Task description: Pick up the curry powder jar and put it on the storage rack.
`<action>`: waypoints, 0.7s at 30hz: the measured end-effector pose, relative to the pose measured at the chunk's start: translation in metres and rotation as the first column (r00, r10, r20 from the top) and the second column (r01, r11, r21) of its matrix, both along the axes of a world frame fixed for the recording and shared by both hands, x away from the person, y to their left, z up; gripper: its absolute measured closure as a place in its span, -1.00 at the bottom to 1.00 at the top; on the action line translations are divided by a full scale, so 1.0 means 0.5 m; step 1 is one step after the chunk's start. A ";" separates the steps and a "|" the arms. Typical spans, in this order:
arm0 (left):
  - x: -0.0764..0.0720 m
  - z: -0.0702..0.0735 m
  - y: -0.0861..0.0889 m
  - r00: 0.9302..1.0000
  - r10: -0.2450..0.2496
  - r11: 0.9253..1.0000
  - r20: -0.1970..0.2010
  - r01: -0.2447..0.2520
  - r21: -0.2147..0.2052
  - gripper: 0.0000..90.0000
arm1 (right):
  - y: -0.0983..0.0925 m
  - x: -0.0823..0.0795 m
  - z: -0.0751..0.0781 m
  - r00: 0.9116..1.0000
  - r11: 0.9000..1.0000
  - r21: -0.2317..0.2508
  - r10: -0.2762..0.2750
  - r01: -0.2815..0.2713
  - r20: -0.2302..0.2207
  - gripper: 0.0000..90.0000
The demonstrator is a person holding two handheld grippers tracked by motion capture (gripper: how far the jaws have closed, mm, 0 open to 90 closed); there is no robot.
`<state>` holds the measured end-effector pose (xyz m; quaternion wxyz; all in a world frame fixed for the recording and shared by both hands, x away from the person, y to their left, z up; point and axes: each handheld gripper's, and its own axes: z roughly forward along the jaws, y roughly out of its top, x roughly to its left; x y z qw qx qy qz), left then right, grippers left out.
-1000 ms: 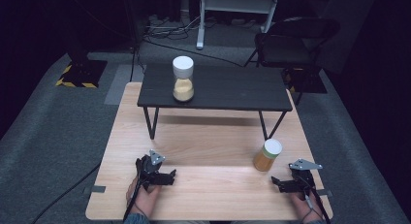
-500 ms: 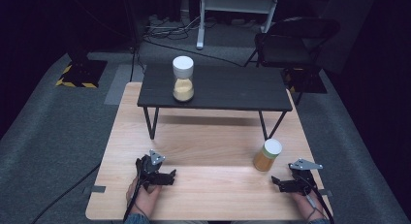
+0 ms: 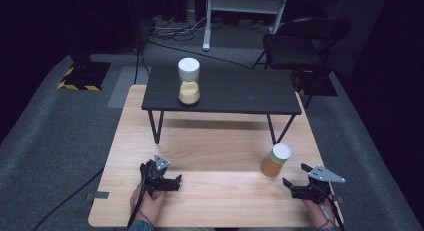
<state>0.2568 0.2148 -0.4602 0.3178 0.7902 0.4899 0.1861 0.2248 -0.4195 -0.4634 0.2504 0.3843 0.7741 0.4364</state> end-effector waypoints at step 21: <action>-0.003 -0.001 -0.003 1.000 0.008 1.000 0.003 -0.008 0.002 -0.99 | 0.021 0.004 0.021 0.996 0.996 0.076 0.031 -0.038 0.080 -0.86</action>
